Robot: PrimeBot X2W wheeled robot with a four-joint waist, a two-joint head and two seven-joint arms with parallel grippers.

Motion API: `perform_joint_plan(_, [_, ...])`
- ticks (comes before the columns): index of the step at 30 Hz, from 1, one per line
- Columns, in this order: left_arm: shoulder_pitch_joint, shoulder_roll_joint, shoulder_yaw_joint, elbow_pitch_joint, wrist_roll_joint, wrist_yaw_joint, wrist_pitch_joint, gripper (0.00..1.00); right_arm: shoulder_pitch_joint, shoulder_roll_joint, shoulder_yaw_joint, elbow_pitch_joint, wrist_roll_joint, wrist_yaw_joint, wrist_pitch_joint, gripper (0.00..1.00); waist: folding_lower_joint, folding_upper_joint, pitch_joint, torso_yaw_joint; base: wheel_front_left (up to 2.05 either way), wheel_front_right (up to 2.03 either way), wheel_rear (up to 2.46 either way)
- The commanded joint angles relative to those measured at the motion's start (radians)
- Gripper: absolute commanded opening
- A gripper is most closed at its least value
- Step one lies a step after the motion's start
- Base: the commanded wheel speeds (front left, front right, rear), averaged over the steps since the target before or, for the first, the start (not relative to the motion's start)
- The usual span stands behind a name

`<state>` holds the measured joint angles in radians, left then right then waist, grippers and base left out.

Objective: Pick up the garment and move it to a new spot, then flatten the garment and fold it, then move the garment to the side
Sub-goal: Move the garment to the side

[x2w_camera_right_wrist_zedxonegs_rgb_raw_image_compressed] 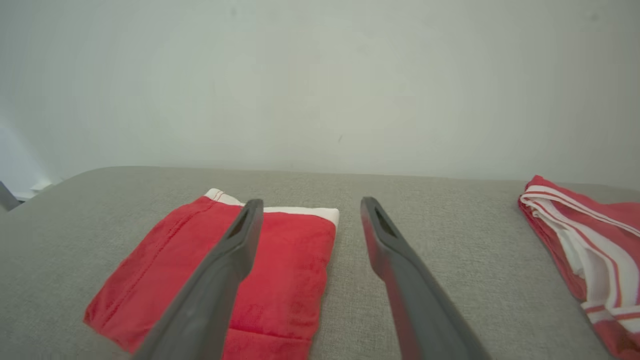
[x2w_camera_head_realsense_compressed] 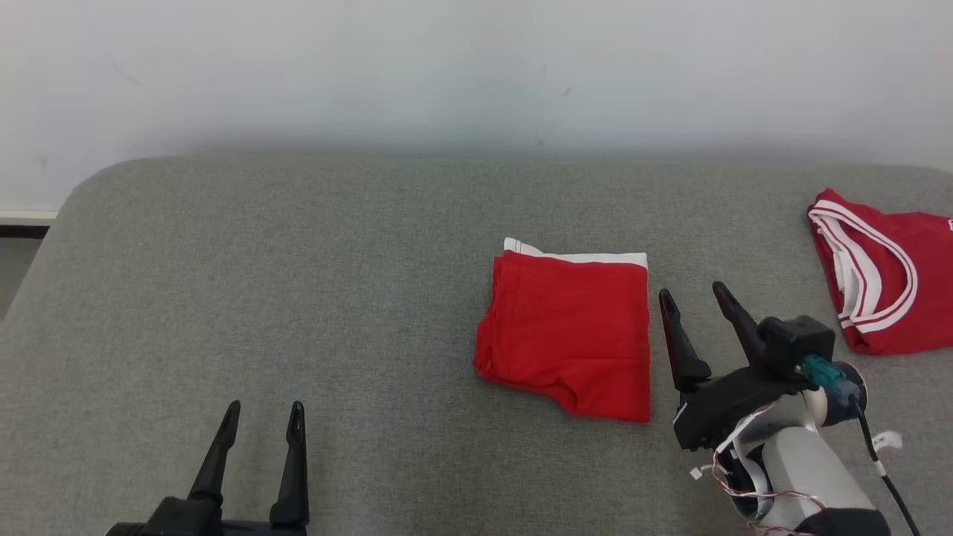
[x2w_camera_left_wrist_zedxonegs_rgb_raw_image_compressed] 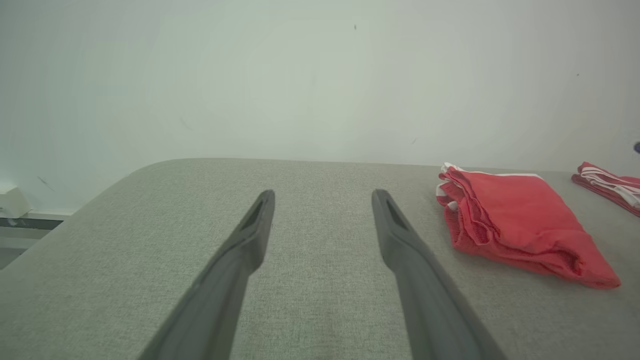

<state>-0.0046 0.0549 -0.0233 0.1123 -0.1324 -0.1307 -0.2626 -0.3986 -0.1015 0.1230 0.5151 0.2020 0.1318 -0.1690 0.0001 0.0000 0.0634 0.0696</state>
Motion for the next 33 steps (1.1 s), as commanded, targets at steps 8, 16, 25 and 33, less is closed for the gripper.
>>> perform_joint_plan(8, [-0.038,-0.004,-0.014,0.008,-0.018,0.003,-0.003,1.0,-0.144,-0.023,0.003,0.209,0.016,-0.003,0.035,1.0,-0.0001,0.0,0.066,0.059,0.0,0.0,0.0])
perform_joint_plan(16, [-0.07,-0.005,-0.027,0.018,-0.025,0.002,-0.003,1.0,-0.211,-0.019,0.01,0.397,0.047,-0.003,0.013,1.0,-0.0001,0.0,0.095,0.093,0.0,0.0,0.0])
perform_joint_plan(25, [-0.083,-0.005,-0.023,0.023,-0.034,0.002,-0.003,1.0,-0.219,0.017,0.047,0.537,0.095,-0.003,-0.004,1.0,-0.0001,0.0,0.106,0.089,0.0,0.0,0.0])
perform_joint_plan(33, [-0.119,-0.005,-0.037,0.026,-0.038,0.002,-0.003,1.0,-0.278,-0.011,0.09,0.605,0.124,-0.003,-0.008,0.0,-0.0001,0.0,0.14,0.098,0.0,0.0,0.0])
